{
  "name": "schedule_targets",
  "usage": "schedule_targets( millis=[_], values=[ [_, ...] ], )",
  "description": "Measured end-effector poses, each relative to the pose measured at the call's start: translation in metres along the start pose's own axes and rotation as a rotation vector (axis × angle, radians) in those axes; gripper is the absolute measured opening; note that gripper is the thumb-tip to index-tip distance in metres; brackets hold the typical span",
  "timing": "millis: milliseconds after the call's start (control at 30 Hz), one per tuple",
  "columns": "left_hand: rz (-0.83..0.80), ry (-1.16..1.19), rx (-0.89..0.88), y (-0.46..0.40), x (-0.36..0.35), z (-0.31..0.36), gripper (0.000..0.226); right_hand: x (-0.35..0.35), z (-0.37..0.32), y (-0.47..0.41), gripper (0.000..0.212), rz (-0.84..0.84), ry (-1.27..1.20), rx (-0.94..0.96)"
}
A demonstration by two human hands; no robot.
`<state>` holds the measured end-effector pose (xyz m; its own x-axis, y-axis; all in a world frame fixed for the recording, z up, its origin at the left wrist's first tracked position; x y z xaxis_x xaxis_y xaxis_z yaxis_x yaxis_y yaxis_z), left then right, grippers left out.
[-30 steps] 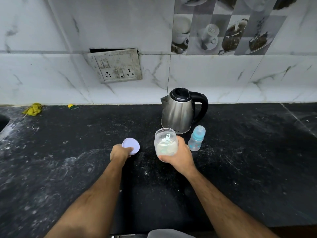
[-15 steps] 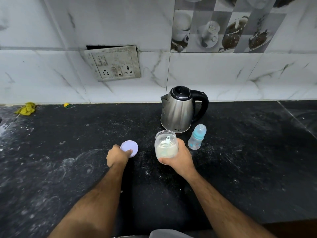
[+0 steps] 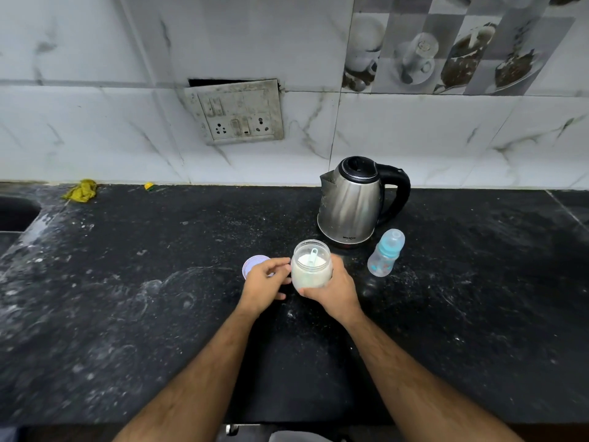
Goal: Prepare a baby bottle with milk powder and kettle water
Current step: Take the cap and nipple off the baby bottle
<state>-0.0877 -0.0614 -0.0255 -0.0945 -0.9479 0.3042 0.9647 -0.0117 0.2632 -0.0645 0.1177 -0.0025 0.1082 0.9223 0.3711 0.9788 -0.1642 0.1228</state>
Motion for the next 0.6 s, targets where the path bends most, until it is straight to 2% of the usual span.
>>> schedule_targets(
  millis=[67, 600],
  values=[
    [-0.035, 0.006, -0.012, 0.003, 0.0, -0.001, 0.024, -0.009, 0.0, -0.005, 0.082, -0.01, -0.002, -0.011],
    [0.014, -0.002, 0.017, -0.001, 0.024, -0.015, 0.038, -0.046, 0.002, -0.021, 0.089, -0.066, 0.115, -0.03]
  ],
)
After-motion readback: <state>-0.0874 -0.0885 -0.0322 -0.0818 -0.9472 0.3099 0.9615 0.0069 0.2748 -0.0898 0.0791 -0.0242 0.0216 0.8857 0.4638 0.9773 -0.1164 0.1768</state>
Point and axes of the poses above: each hand's wrist, its own y-axis away from the middle knuckle, its own x-axis out of the back of the hand, z = x × y, the point moved 7 cm from there along -y, towards the middle knuckle, and after that the axes turned 10 degrees about -y, right-handed, at the moved point
